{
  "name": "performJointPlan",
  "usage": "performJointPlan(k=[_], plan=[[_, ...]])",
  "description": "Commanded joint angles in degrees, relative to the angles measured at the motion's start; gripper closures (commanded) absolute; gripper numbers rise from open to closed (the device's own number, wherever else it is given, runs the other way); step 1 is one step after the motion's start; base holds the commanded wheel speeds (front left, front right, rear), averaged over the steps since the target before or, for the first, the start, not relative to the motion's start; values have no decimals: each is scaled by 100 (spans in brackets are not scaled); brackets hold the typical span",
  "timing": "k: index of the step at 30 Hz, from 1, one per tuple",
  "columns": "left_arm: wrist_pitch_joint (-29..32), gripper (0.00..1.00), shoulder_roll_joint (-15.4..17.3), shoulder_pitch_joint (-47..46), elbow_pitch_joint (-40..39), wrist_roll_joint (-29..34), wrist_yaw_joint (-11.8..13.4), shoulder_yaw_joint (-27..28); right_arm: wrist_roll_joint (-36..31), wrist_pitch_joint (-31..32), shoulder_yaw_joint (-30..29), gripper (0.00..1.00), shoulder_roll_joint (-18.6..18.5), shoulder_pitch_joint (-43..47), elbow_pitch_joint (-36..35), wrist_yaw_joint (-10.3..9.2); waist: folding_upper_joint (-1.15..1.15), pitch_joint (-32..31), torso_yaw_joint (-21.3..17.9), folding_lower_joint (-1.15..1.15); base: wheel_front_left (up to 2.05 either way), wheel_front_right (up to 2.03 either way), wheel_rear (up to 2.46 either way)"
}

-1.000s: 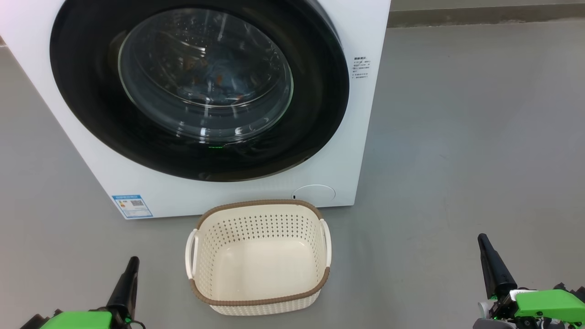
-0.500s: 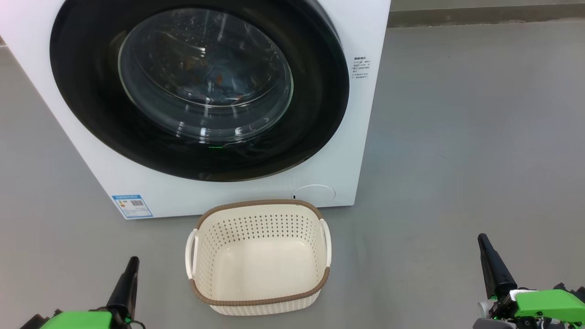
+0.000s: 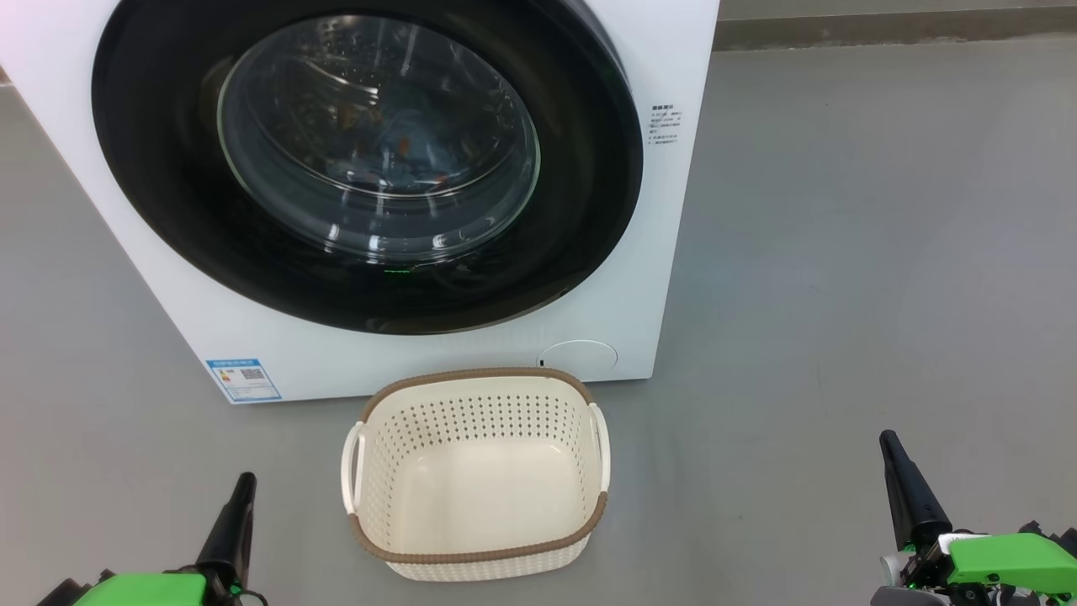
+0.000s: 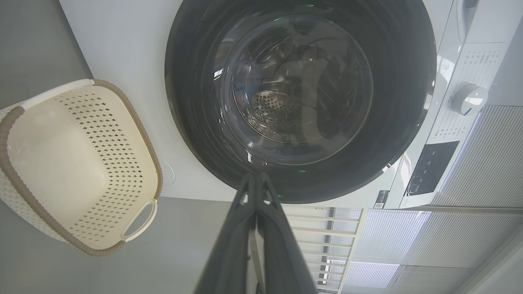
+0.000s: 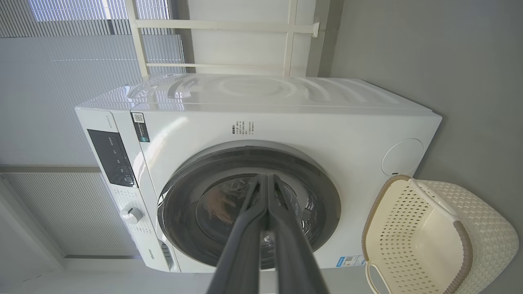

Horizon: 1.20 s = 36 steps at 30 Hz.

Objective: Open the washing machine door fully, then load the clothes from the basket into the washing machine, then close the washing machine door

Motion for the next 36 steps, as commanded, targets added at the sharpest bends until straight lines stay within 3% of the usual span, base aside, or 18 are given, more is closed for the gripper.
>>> performJointPlan(k=[1, 36], plan=[[39, 100, 108, -236, -111, -46, -41, 204, 30, 45, 127, 100, -19, -235, -144, 10, 0, 0, 0, 0, 0, 0, 0], [40, 100, 107, -236, -112, -45, -41, 205, 31, 44, 128, 100, -19, -235, -144, 10, 0, 0, 0, 0, 0, 0, 0]])
